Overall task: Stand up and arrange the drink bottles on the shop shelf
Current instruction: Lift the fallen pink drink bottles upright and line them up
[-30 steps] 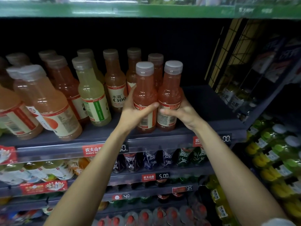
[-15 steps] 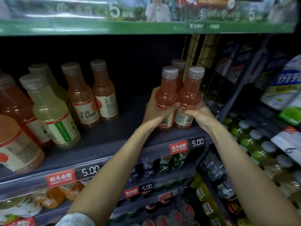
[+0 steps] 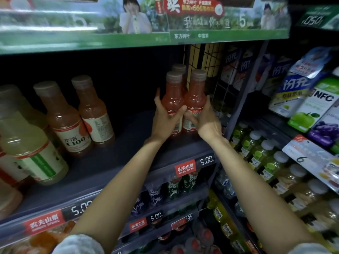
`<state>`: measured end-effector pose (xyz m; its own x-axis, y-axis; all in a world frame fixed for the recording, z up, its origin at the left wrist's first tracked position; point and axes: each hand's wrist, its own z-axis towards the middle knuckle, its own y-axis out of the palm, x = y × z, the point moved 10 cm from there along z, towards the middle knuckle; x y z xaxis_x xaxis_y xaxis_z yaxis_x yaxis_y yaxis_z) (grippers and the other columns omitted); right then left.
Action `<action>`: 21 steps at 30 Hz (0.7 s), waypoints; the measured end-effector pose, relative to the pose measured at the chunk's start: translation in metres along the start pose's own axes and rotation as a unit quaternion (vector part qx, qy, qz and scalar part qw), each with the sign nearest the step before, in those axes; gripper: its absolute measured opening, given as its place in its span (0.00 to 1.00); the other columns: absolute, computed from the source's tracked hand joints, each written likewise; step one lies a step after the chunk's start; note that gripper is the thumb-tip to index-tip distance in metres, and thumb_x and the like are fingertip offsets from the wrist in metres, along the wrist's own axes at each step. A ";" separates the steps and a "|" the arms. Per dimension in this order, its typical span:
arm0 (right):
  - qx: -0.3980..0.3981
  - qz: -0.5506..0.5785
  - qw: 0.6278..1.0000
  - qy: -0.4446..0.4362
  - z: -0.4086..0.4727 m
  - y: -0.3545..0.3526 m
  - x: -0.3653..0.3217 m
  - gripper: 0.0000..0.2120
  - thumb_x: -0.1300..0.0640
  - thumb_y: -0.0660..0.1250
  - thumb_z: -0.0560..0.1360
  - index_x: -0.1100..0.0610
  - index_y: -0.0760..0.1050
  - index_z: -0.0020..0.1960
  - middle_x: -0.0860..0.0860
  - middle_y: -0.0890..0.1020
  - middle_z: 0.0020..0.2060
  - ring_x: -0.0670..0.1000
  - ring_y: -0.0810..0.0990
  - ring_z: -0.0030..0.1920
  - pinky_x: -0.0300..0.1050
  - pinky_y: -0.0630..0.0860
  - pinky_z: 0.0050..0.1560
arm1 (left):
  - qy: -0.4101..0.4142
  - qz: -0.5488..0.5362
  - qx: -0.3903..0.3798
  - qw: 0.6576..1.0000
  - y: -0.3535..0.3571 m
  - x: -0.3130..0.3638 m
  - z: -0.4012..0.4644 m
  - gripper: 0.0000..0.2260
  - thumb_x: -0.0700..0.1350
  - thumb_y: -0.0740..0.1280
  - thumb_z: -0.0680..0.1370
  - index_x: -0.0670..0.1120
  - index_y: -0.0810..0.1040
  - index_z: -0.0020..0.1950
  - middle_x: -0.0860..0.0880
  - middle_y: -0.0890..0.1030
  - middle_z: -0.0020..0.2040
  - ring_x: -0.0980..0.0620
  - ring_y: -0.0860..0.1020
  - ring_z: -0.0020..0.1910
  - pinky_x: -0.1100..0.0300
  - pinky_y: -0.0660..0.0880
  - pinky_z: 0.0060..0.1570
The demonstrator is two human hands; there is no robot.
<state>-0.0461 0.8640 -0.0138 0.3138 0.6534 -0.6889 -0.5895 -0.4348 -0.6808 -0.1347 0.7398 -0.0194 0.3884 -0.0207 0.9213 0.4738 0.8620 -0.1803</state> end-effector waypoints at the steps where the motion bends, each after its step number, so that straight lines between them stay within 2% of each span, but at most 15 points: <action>1: -0.003 -0.060 0.998 0.016 -0.003 0.000 0.000 0.46 0.35 0.62 0.73 0.56 0.41 0.77 0.57 0.65 0.72 0.58 0.72 0.65 0.53 0.72 0.59 | -0.001 0.018 -0.001 1.000 0.000 0.001 -0.001 0.44 0.55 0.70 0.75 0.51 0.42 0.78 0.51 0.71 0.68 0.54 0.72 0.65 0.56 0.69 0.63; 3: -0.003 -0.134 0.991 0.024 -0.011 -0.003 -0.002 0.45 0.36 0.57 0.76 0.59 0.36 0.77 0.59 0.61 0.73 0.61 0.73 0.63 0.53 0.72 0.55 | -0.014 0.051 0.000 0.999 0.000 0.002 -0.002 0.45 0.59 0.69 0.74 0.49 0.41 0.78 0.48 0.69 0.71 0.51 0.70 0.67 0.54 0.67 0.64; 7: 0.025 -0.168 0.985 -0.007 -0.031 -0.015 -0.014 0.40 0.40 0.56 0.79 0.59 0.38 0.77 0.60 0.63 0.71 0.62 0.74 0.61 0.53 0.72 0.51 | -0.057 0.138 0.008 0.989 -0.009 -0.002 -0.003 0.49 0.73 0.62 0.67 0.51 0.46 0.78 0.47 0.67 0.73 0.45 0.67 0.71 0.41 0.67 0.67; 9: 0.048 -0.197 0.979 -0.031 -0.042 -0.024 -0.021 0.38 0.44 0.59 0.79 0.57 0.42 0.78 0.60 0.65 0.70 0.62 0.73 0.60 0.53 0.73 0.51 | -0.071 0.193 -0.003 0.979 -0.012 0.001 -0.011 0.44 0.70 0.62 0.71 0.50 0.50 0.78 0.46 0.65 0.74 0.42 0.64 0.73 0.41 0.66 0.68; 11: 0.086 -0.228 0.967 -0.068 -0.054 -0.036 -0.032 0.32 0.50 0.62 0.78 0.58 0.52 0.76 0.60 0.69 0.67 0.61 0.73 0.61 0.54 0.74 0.52 | -0.067 0.246 -0.017 0.967 -0.019 0.009 -0.025 0.35 0.61 0.64 0.77 0.48 0.54 0.78 0.46 0.62 0.76 0.43 0.60 0.74 0.46 0.63 0.70; 13: 0.116 -0.230 0.957 -0.130 -0.072 -0.042 -0.049 0.21 0.54 0.61 0.78 0.61 0.66 0.68 0.60 0.74 0.60 0.61 0.74 0.58 0.53 0.74 0.50 | -0.030 0.276 -0.006 0.961 -0.037 0.028 -0.049 0.28 0.55 0.64 0.79 0.49 0.61 0.76 0.48 0.67 0.73 0.46 0.65 0.72 0.51 0.66 0.68; 15: 0.128 -0.210 0.949 -0.195 -0.092 -0.042 -0.067 0.12 0.56 0.61 0.78 0.61 0.73 0.57 0.58 0.79 0.50 0.60 0.78 0.51 0.50 0.74 0.43 | 0.034 0.306 0.035 0.951 -0.062 0.051 -0.079 0.21 0.52 0.64 0.79 0.49 0.69 0.71 0.51 0.76 0.66 0.49 0.73 0.65 0.54 0.72 0.60; 17: 0.091 -0.188 0.948 -0.239 -0.109 -0.028 -0.086 0.09 0.57 0.62 0.78 0.60 0.76 0.55 0.57 0.82 0.47 0.60 0.80 0.45 0.46 0.71 0.38 | 0.089 0.349 0.110 0.927 -0.099 0.071 -0.114 0.16 0.52 0.63 0.79 0.49 0.75 0.65 0.52 0.81 0.59 0.50 0.79 0.56 0.56 0.75 0.51; 19: 0.024 -0.156 0.951 -0.267 -0.120 -0.007 -0.103 0.10 0.56 0.62 0.78 0.57 0.77 0.57 0.55 0.82 0.49 0.59 0.80 0.47 0.43 0.66 0.38 | 0.140 0.370 0.180 0.901 -0.138 0.082 -0.143 0.14 0.51 0.61 0.78 0.46 0.79 0.58 0.50 0.84 0.51 0.49 0.81 0.48 0.57 0.75 0.46; 21: -0.035 -0.110 0.949 -0.292 -0.125 0.016 -0.119 0.11 0.55 0.62 0.78 0.55 0.77 0.59 0.52 0.82 0.52 0.56 0.80 0.50 0.43 0.70 0.40 | 0.175 0.406 0.249 0.862 -0.175 0.085 -0.166 0.12 0.47 0.62 0.77 0.42 0.80 0.52 0.46 0.83 0.44 0.45 0.80 0.43 0.57 0.70 0.43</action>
<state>0.0006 0.7017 0.0258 -0.0556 0.9563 -0.2869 -0.5010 -0.2753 -0.8205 -0.0537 0.5029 0.0330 0.6885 0.6144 0.3854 -0.4297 0.7736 -0.4657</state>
